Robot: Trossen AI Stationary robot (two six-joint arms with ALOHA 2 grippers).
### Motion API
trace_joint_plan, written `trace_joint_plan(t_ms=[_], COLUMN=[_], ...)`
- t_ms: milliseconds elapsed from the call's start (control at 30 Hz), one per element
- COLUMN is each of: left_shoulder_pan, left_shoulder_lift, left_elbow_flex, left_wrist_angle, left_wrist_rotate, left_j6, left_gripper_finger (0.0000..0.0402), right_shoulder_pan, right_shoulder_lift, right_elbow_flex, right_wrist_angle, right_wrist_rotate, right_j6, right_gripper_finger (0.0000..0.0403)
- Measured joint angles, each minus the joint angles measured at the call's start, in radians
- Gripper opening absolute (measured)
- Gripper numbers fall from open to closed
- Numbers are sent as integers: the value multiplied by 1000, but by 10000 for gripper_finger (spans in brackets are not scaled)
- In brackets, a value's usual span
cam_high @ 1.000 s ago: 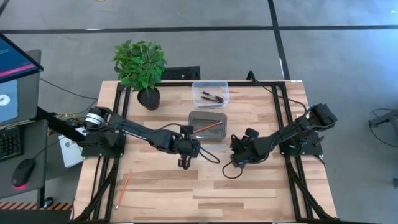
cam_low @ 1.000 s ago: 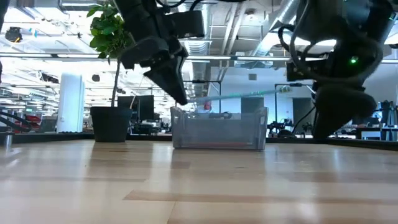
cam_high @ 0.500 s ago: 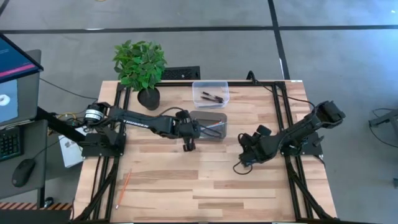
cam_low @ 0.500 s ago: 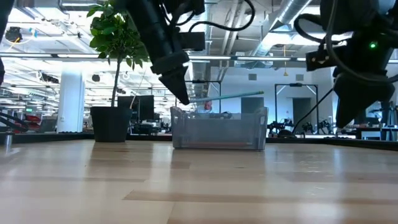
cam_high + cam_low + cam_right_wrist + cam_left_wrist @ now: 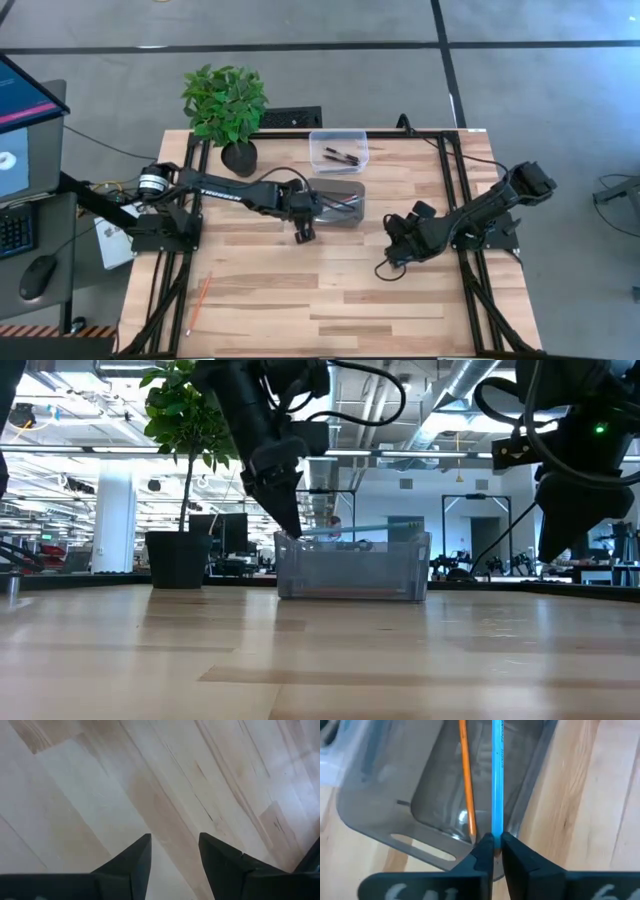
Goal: Sort pens & pencils
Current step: Put the blue pencil into the black bin
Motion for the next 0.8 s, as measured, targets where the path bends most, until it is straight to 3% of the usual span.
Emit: trace_joint_plan(t_ms=[800], left_shoulder_pan=[28], left_shoulder_lift=[20], left_elbow_flex=[1], left_wrist_angle=[2], left_wrist_rotate=[2], left_j6=[-23], left_gripper_finger=[29], right_shoulder_pan=[0], right_shoulder_lift=[0], right_elbow_flex=[0], right_wrist_angle=[26], right_wrist_rotate=[0], right_j6=[-8], right_gripper_finger=[186])
